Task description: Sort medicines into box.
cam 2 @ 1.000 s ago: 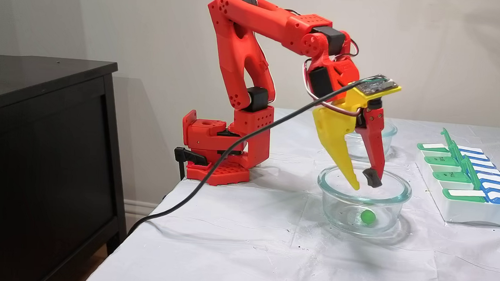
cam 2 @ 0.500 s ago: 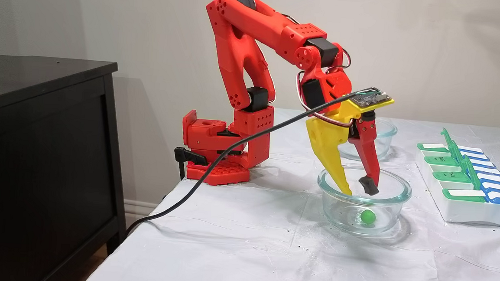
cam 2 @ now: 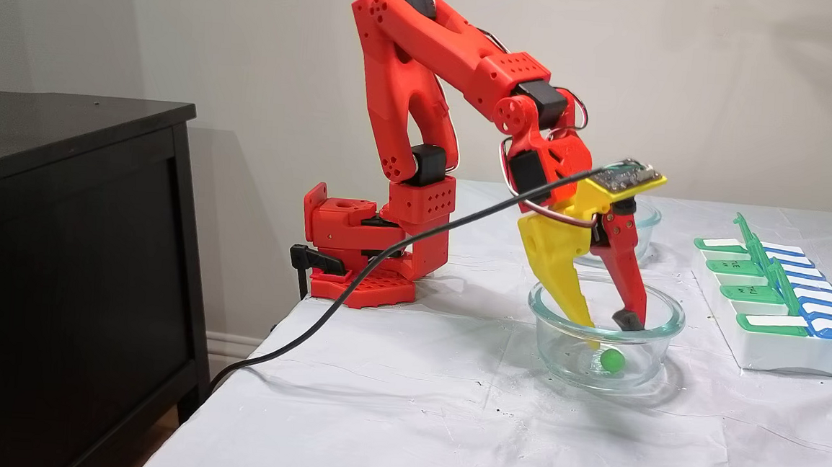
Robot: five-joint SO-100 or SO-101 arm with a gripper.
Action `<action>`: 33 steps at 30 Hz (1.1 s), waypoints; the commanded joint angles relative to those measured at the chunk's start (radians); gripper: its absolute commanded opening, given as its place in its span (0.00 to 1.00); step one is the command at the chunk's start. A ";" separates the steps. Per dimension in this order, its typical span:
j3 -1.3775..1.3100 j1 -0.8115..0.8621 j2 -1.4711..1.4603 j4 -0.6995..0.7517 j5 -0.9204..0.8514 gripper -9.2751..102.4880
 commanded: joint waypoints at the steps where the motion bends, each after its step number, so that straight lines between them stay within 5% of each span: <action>1: -0.011 0.003 0.017 -0.028 -0.008 0.26; 16: -0.026 0.003 -0.112 -0.083 -0.018 0.33; 33: -0.029 0.008 -0.098 -0.091 -0.020 0.29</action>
